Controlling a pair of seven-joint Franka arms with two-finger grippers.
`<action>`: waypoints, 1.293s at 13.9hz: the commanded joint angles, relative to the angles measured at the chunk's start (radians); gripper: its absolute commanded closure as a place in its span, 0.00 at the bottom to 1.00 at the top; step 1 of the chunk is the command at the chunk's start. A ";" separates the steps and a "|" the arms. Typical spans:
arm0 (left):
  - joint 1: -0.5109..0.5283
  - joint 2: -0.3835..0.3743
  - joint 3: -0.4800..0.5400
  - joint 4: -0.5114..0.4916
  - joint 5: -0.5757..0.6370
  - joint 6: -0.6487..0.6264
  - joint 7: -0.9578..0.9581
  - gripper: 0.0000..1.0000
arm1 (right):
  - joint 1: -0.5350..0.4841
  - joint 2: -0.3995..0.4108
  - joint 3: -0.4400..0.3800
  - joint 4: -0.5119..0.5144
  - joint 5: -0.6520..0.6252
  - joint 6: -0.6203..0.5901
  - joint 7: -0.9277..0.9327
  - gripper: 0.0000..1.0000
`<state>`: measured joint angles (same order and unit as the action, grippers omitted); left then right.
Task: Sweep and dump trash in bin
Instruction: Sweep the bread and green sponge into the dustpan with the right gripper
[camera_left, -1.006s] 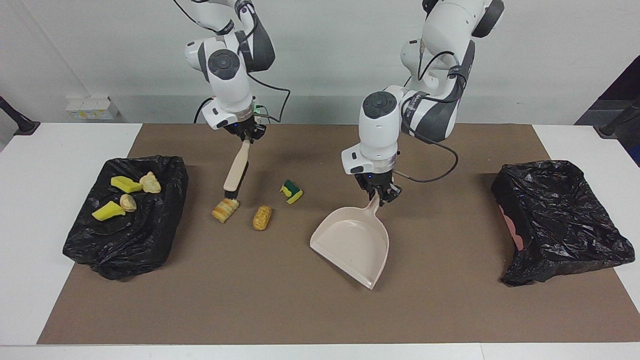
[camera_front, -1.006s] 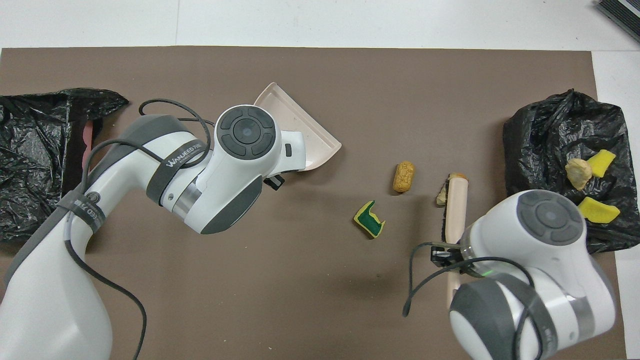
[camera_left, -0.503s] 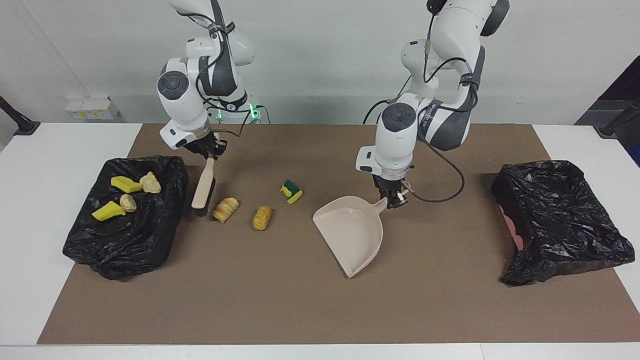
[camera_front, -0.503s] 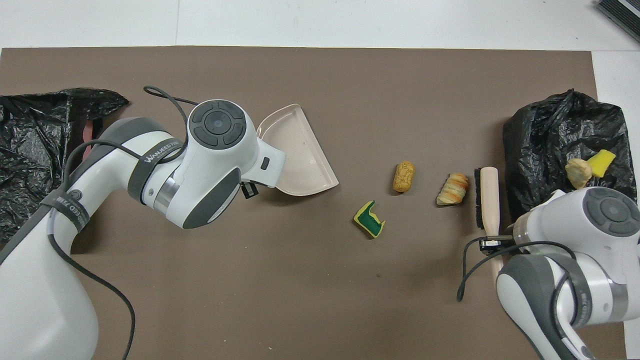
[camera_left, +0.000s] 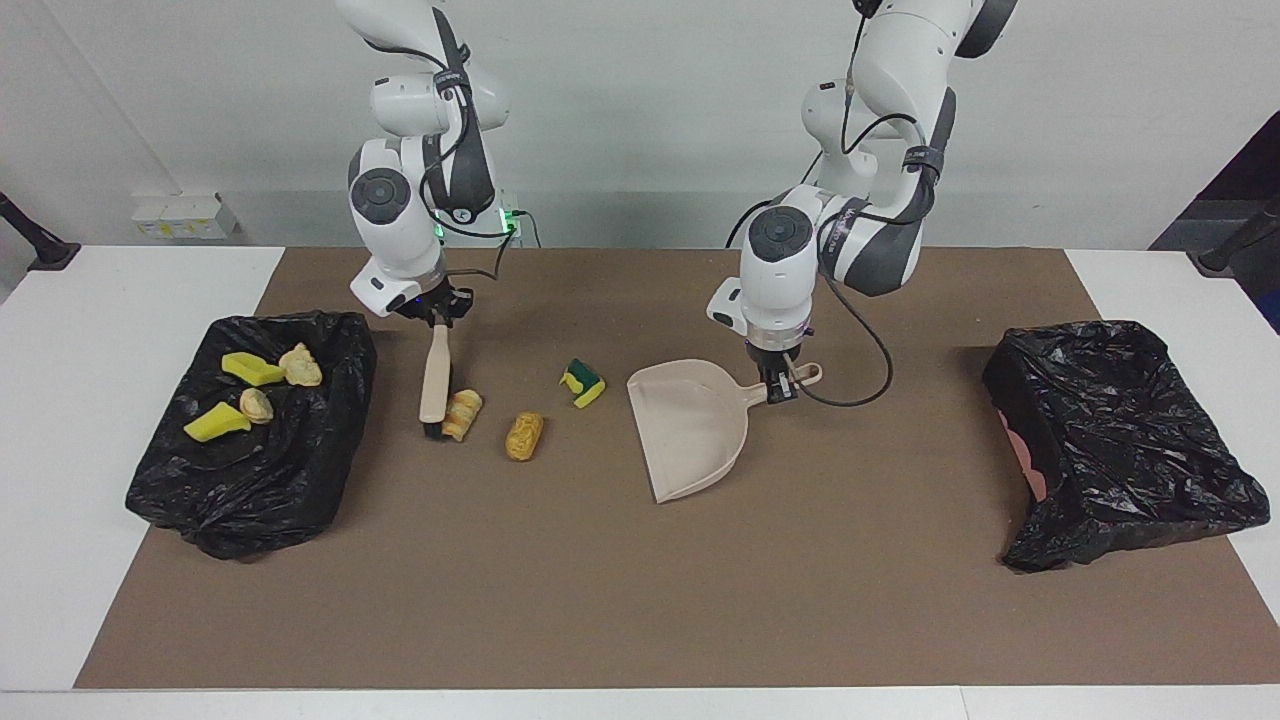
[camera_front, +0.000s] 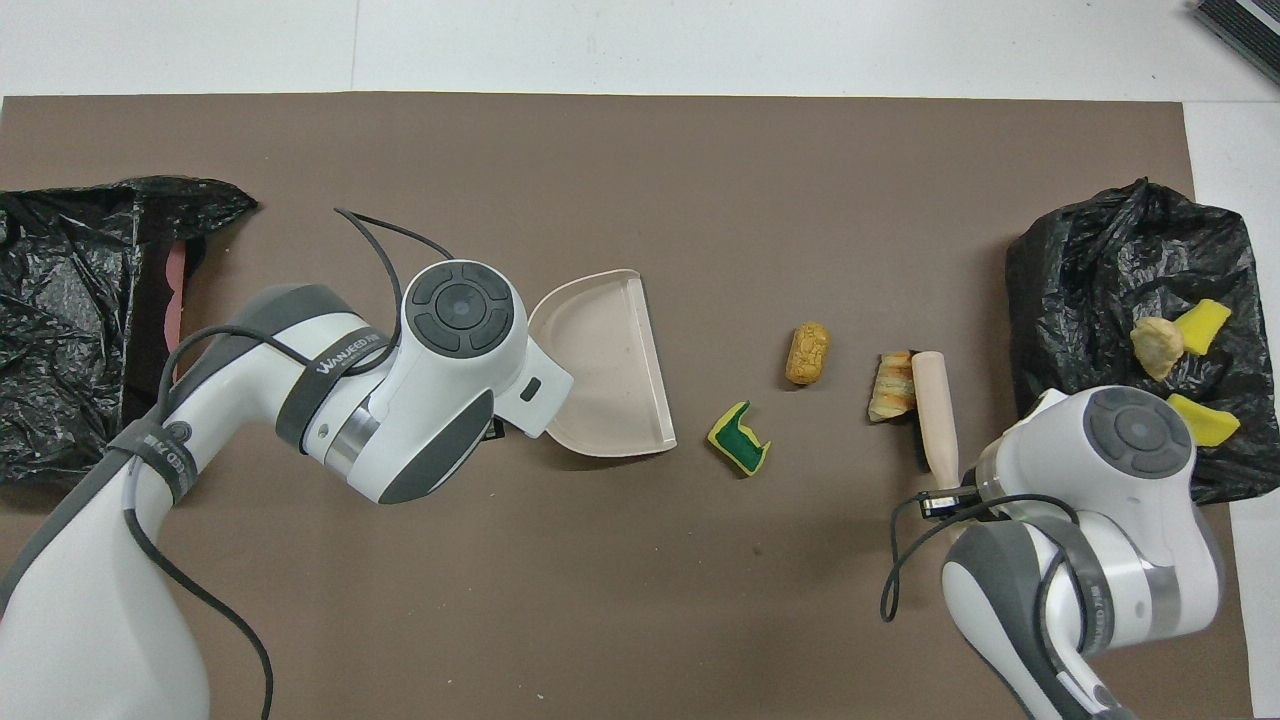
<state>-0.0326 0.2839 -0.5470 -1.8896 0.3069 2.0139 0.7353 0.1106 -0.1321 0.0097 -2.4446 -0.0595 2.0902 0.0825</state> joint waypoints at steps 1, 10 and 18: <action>0.003 -0.084 -0.001 -0.106 -0.015 0.029 0.038 0.91 | 0.047 0.032 0.004 -0.004 0.006 0.054 0.048 1.00; 0.002 -0.141 -0.001 -0.204 -0.017 0.071 -0.028 0.42 | 0.296 0.235 0.006 0.221 0.171 0.060 0.351 1.00; 0.000 -0.150 0.002 -0.203 -0.005 0.060 -0.007 1.00 | 0.440 0.276 0.012 0.312 0.299 0.067 0.333 1.00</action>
<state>-0.0338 0.1706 -0.5500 -2.0607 0.3063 2.0592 0.7142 0.5497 0.1332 0.0174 -2.1460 0.2024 2.1410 0.4414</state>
